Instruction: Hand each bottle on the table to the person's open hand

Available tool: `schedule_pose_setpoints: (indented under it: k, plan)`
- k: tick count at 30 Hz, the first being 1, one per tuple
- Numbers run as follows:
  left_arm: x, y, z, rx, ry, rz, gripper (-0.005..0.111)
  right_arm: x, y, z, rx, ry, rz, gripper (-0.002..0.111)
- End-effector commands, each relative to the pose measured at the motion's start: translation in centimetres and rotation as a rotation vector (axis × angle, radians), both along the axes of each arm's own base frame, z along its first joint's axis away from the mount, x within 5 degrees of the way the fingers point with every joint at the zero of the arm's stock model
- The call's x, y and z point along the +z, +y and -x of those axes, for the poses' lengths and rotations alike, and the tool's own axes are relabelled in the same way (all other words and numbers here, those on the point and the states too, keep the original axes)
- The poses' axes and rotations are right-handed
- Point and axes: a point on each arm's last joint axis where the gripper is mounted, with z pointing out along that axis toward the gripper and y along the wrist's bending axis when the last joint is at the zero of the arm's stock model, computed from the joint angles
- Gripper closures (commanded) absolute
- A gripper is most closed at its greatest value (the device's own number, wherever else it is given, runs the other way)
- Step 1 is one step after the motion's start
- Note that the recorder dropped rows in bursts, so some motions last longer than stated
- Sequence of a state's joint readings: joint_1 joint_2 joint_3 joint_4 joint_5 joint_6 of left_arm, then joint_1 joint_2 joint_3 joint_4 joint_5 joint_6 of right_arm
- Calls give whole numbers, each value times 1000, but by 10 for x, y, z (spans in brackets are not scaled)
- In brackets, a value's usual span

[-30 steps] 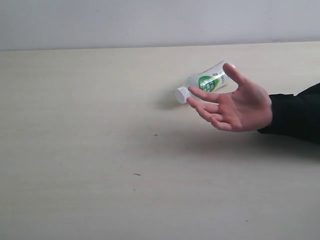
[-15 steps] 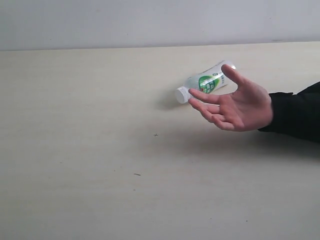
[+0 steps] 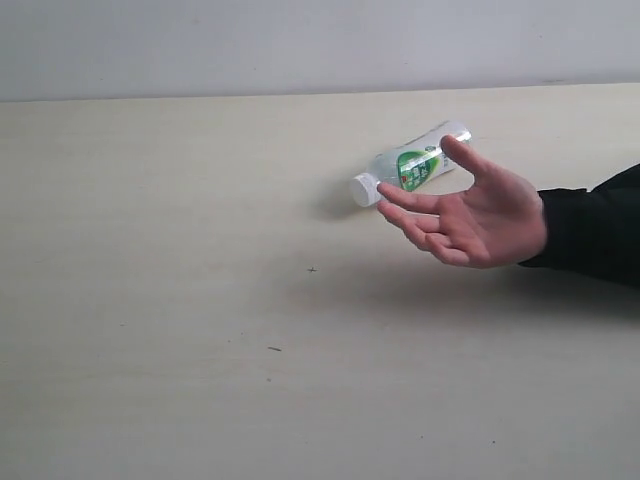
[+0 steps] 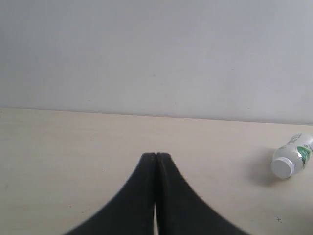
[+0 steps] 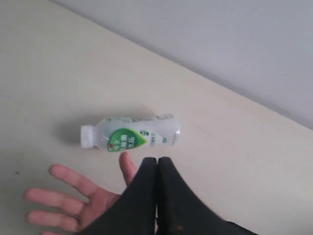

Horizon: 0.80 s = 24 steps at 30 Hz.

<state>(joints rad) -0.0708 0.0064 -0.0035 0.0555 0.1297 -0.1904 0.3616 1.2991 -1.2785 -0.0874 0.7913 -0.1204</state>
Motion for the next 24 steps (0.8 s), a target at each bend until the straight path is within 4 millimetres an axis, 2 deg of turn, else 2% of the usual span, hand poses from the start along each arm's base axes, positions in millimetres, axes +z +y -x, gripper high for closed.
schedule_pose_setpoints:
  k: [1, 4, 7, 13, 19, 24]
  plan:
    - [-1, 0, 0, 0, -3, 7, 107, -6, 9, -50, -26, 142, 148, 108]
    - [-1, 0, 0, 0, -3, 7, 107, -12, 19, -78, -51, 189, 147, 108]
    - [-1, 0, 0, 0, -3, 7, 107, -27, 28, -104, -90, 241, 134, 108]
    - [-1, 0, 0, 0, -3, 7, 107, -58, 41, -143, -220, 313, 64, 107]
    - [-1, 0, 0, 0, -3, 7, 107, -86, 49, -163, -362, 374, -40, 92]
    - [-1, 0, 0, 0, -3, 7, 107, -97, 56, -171, -416, 381, -140, 82]
